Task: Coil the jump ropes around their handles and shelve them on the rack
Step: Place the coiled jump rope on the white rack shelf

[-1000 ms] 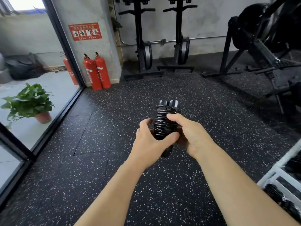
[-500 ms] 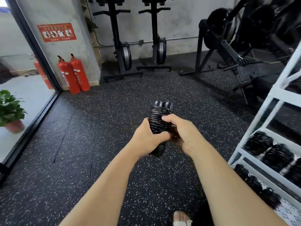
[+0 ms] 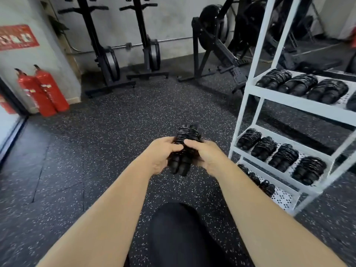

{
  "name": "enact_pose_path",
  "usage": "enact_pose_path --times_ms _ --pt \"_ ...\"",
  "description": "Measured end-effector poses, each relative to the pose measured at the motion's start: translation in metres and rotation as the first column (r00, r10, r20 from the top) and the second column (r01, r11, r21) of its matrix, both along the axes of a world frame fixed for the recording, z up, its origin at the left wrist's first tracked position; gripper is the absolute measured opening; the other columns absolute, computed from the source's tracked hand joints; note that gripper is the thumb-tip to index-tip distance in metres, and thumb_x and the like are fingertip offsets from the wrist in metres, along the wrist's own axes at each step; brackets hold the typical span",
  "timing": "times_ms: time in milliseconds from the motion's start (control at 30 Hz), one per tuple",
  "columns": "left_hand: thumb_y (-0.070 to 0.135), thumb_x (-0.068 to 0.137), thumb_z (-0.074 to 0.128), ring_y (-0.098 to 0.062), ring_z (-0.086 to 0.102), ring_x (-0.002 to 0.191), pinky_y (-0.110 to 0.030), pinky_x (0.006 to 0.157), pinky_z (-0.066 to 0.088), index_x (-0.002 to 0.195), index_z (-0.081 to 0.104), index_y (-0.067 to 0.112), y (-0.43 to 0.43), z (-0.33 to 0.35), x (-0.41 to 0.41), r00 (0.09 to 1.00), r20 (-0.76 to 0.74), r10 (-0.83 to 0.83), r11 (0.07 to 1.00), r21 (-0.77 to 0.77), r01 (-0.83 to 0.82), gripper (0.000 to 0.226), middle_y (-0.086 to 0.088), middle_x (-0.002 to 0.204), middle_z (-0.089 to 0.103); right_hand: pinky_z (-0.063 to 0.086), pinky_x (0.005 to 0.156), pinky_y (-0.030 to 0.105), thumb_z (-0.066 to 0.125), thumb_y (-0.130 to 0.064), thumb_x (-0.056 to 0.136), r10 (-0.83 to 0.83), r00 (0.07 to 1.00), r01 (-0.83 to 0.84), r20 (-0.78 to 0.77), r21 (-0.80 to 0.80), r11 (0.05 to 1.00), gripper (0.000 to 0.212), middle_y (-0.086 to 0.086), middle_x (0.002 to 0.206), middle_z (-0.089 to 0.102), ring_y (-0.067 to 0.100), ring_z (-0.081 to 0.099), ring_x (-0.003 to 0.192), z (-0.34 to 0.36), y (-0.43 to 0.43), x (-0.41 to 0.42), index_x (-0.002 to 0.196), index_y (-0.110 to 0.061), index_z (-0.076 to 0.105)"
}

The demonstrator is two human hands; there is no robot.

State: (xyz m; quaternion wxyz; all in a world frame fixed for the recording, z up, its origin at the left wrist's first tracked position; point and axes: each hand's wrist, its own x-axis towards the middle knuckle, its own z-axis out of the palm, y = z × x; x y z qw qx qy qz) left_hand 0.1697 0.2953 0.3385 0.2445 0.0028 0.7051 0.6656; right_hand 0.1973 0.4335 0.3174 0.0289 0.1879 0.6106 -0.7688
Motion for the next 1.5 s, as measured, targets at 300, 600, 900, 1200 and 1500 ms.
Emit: enact_pose_path --times_ms 300,600,900,1200,1500 --pt "-0.003 0.098 0.047 -0.022 0.064 0.093 -0.037 0.083 0.053 0.105 0.066 0.013 0.062 -0.063 -0.026 0.977 0.169 -0.133 0.973 -0.164 0.161 0.026 -0.012 0.102 0.070 0.057 0.081 0.040 0.077 -0.018 0.078 -0.164 0.975 0.164 0.153 0.013 0.986 0.034 0.011 0.101 0.071 0.026 0.069 0.090 -0.077 0.045 -0.008 0.108 -0.007 0.064" --pt "-0.010 0.097 0.041 -0.021 0.061 0.103 -0.031 0.076 0.051 0.117 0.062 0.018 0.132 -0.151 -0.068 0.928 0.310 -0.204 0.912 -0.284 0.295 0.040 -0.009 0.117 0.068 0.044 0.059 0.026 0.071 -0.014 0.079 -0.303 0.892 0.291 0.337 0.088 0.953 0.025 0.007 0.092 0.068 0.020 0.062 0.079 -0.169 0.106 -0.027 0.103 -0.007 0.064" --pt "-0.007 0.095 0.051 -0.019 0.065 0.106 -0.030 0.078 0.054 0.125 0.060 0.016 0.179 -0.225 -0.087 0.814 0.417 -0.404 0.817 -0.236 0.526 0.039 -0.004 0.115 0.070 0.046 0.065 0.027 0.073 -0.019 0.073 -0.589 0.680 0.567 0.436 0.197 0.800 0.049 0.012 0.103 0.066 0.025 0.063 0.088 -0.263 0.163 -0.025 0.115 -0.003 0.056" --pt "0.004 0.096 0.056 -0.023 0.052 0.126 -0.027 0.084 0.046 0.144 0.047 0.016 0.204 -0.253 -0.102 0.690 0.304 -0.657 0.620 -0.303 0.724 0.050 -0.007 0.148 0.048 0.045 0.076 0.036 0.061 -0.028 0.084 -0.818 0.364 0.712 0.445 0.433 0.553 0.034 0.004 0.079 0.052 0.026 0.052 0.077 -0.312 0.247 0.006 0.108 -0.006 0.049" --pt "0.012 0.099 0.054 -0.017 0.056 0.118 -0.034 0.102 0.045 0.147 0.043 0.021 0.204 -0.274 -0.109 0.635 0.260 -0.728 0.530 -0.374 0.761 0.049 -0.004 0.141 0.054 0.043 0.097 0.039 0.053 -0.031 0.092 -0.842 0.225 0.591 0.489 0.618 0.517 0.059 0.016 0.128 0.054 0.035 0.052 0.118 -0.349 0.306 0.015 0.141 -0.004 0.032"
